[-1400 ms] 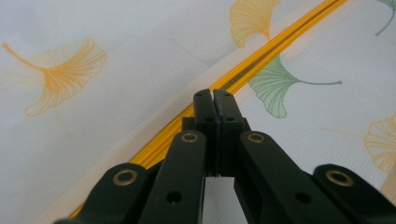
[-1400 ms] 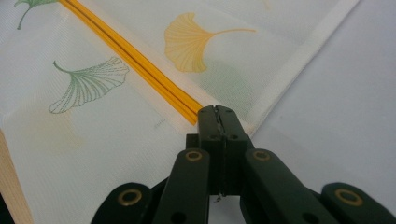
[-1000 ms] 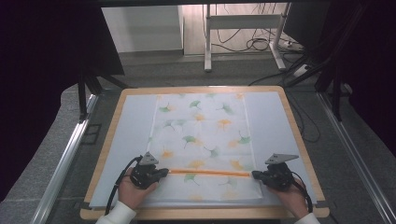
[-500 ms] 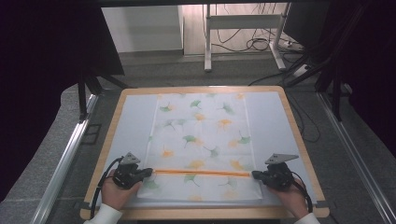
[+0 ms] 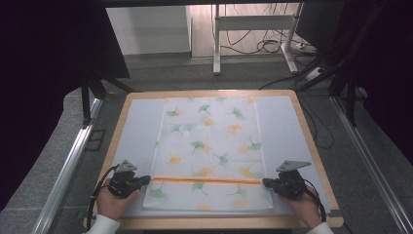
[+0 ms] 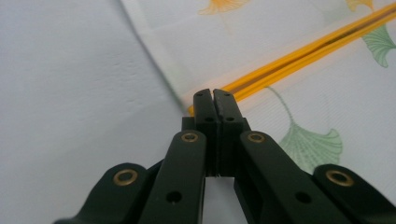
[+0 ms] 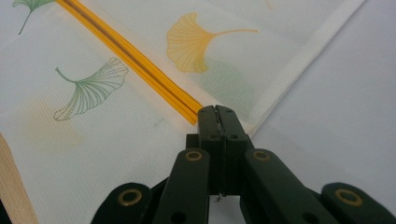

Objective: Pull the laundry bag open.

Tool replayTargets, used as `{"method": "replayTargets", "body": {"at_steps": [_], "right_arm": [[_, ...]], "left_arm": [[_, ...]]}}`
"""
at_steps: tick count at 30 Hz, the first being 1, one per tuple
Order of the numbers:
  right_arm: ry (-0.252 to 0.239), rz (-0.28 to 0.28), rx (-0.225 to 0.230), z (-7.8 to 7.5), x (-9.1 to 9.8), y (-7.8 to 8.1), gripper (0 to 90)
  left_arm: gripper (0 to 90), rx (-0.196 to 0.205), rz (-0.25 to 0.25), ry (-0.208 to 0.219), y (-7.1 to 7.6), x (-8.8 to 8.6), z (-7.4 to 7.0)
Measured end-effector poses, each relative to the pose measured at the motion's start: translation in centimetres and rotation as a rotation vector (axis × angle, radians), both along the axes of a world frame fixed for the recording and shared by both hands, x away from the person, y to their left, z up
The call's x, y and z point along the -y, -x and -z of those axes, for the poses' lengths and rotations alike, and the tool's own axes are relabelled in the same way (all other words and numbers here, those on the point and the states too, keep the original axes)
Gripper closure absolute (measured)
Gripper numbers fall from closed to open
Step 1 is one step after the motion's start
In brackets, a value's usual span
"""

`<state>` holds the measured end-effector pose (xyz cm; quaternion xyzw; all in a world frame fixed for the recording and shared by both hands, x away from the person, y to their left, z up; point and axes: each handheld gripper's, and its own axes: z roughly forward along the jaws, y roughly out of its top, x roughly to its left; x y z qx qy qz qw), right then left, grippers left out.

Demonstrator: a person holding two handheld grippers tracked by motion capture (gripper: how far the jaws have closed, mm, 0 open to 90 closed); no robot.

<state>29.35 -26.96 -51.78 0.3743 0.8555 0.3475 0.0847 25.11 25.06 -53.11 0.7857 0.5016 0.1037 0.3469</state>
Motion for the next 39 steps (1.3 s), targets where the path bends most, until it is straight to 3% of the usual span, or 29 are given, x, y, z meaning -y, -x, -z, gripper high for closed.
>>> {"method": "replayTargets", "body": {"at_steps": [2,6,11,13,16,18,20,23,28,32,39], "right_arm": [[-0.001,0.000,-0.002,0.0,0.0,0.0,89.5],[-0.006,0.000,-0.005,0.0,0.1,0.0,89.5],[-0.015,-0.001,-0.006,0.1,0.2,0.0,89.4],[-0.007,-0.006,0.006,0.1,0.1,0.0,89.4],[0.018,-0.030,0.040,-0.1,-0.1,0.4,88.2],[-0.004,-0.034,0.065,-0.5,-0.1,0.6,72.9],[-0.009,-0.028,0.109,-1.0,0.0,0.8,69.6],[-0.026,-0.019,0.138,-1.3,0.1,1.0,61.8],[-0.044,0.012,0.143,-1.3,0.6,0.9,49.5],[-0.080,0.069,0.151,-1.3,1.9,0.2,42.6],[-0.091,0.162,0.141,-0.8,3.9,-0.7,39.0]], "left_arm": [[90.0,-0.017,-0.007,0.047,0.0,-0.4,0.2],[90.0,-0.019,0.003,-0.001,-0.1,0.2,0.4],[90.0,0.003,0.016,0.019,0.0,-0.1,0.3],[87.3,0.033,0.015,0.033,0.2,-0.1,0.1],[77.8,0.111,0.002,0.056,0.7,-0.1,-0.8],[67.5,0.151,-0.007,0.061,0.9,-0.1,-1.3],[61.5,0.177,-0.014,0.062,1.0,-0.1,-1.5],[58.5,0.198,-0.010,0.053,1.1,-0.1,-1.4],[54.3,0.213,-0.003,0.040,1.1,-0.3,-1.5],[51.8,0.210,-0.022,0.035,0.9,-0.9,-1.3],[51.9,0.192,-0.037,0.017,0.5,-1.5,-0.6]]}}
